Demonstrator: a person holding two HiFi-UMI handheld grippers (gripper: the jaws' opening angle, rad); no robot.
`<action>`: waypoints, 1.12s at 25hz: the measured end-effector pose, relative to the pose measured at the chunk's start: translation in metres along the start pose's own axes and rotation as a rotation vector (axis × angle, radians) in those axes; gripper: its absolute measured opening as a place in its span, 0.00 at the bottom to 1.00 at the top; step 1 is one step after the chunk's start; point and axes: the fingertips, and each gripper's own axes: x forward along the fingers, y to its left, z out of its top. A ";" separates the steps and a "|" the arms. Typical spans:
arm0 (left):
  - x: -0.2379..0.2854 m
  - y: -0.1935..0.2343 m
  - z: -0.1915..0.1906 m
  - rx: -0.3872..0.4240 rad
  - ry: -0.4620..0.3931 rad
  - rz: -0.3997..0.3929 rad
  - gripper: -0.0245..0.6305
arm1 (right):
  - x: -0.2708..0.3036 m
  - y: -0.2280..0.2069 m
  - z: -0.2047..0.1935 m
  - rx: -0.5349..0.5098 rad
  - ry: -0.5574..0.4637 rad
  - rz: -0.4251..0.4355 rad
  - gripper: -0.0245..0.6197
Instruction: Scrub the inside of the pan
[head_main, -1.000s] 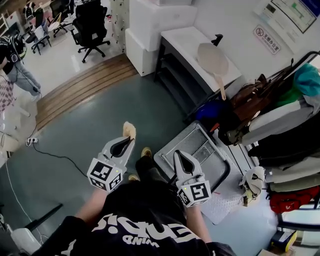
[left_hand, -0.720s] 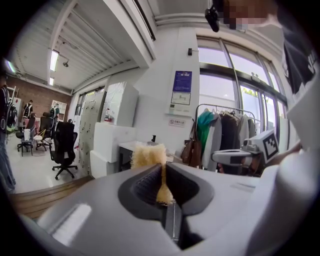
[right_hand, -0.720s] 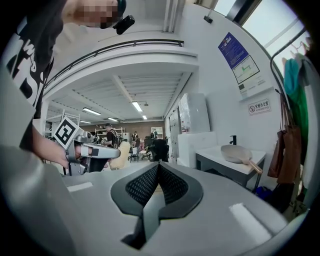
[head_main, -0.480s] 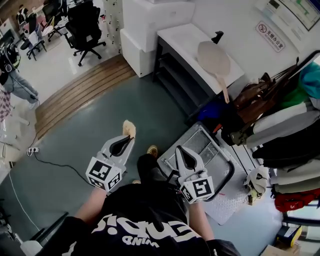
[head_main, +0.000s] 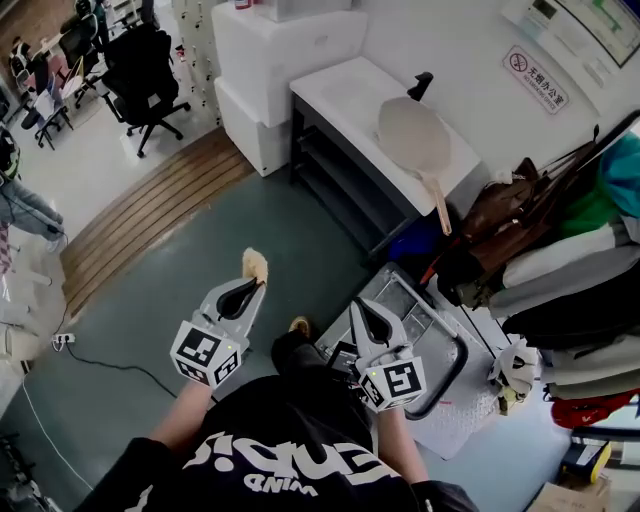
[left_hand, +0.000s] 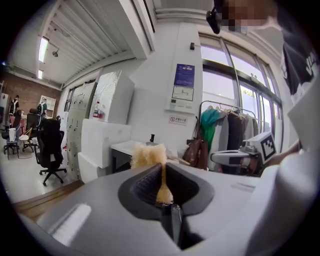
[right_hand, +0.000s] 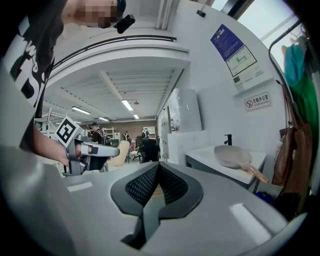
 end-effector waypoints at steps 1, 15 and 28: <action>0.011 0.004 0.004 0.000 0.002 -0.006 0.07 | 0.007 -0.009 0.002 -0.001 0.003 -0.006 0.05; 0.155 0.039 0.063 0.048 -0.006 -0.063 0.07 | 0.083 -0.135 0.026 -0.018 0.033 -0.083 0.05; 0.222 0.049 0.079 0.050 -0.018 -0.133 0.07 | 0.107 -0.193 0.029 -0.037 0.063 -0.154 0.05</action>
